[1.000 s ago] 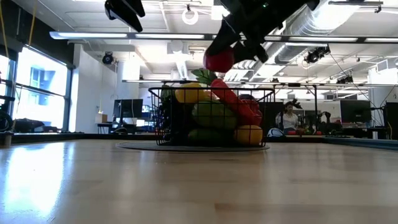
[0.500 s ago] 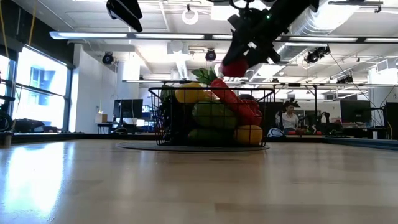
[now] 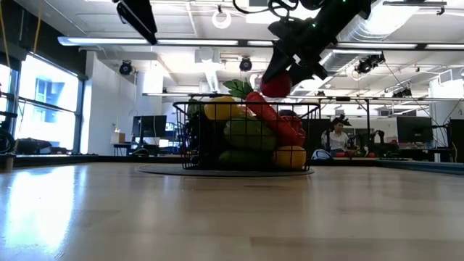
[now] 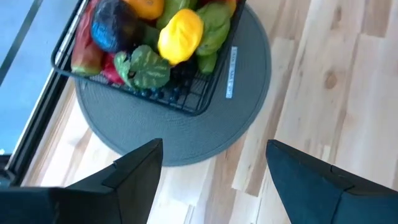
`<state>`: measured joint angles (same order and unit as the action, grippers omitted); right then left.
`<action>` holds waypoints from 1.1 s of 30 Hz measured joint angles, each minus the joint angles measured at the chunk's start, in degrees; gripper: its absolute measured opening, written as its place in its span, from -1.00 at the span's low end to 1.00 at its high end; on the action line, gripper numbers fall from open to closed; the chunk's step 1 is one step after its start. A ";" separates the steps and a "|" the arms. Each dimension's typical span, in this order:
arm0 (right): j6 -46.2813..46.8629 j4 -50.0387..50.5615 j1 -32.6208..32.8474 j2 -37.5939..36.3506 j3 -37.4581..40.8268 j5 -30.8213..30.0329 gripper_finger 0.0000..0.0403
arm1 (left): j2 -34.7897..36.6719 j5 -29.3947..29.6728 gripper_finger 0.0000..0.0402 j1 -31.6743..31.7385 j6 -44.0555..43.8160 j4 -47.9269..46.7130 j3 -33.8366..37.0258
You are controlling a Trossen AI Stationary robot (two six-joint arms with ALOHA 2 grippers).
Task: Build produce basket
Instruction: Put the red tomato into the black mesh basket, then put the orange chili pepper into the black mesh basket
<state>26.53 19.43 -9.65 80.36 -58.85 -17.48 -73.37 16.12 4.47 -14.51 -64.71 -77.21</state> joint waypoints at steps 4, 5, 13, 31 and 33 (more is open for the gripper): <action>0.41 1.57 -0.48 0.02 0.00 1.58 0.29 | -0.79 1.69 0.36 0.52 -4.24 -2.62 0.02; 0.28 1.83 -0.50 0.02 0.00 1.61 0.29 | -1.00 2.17 0.36 0.79 -6.02 -3.19 0.02; -8.19 2.85 -0.77 0.02 0.00 0.90 0.41 | -3.06 -2.01 0.36 2.31 -23.73 -6.46 0.05; -9.95 2.61 -4.76 0.04 0.00 11.72 0.89 | -3.27 -12.27 0.36 -3.76 -56.11 -6.67 11.09; -8.88 2.60 -5.35 0.04 0.00 11.95 0.95 | -3.27 -12.83 0.36 -4.95 -61.97 -6.66 12.37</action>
<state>17.64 22.03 -15.00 80.40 -58.85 -5.53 -76.64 3.29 -0.48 -76.49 -71.36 -64.84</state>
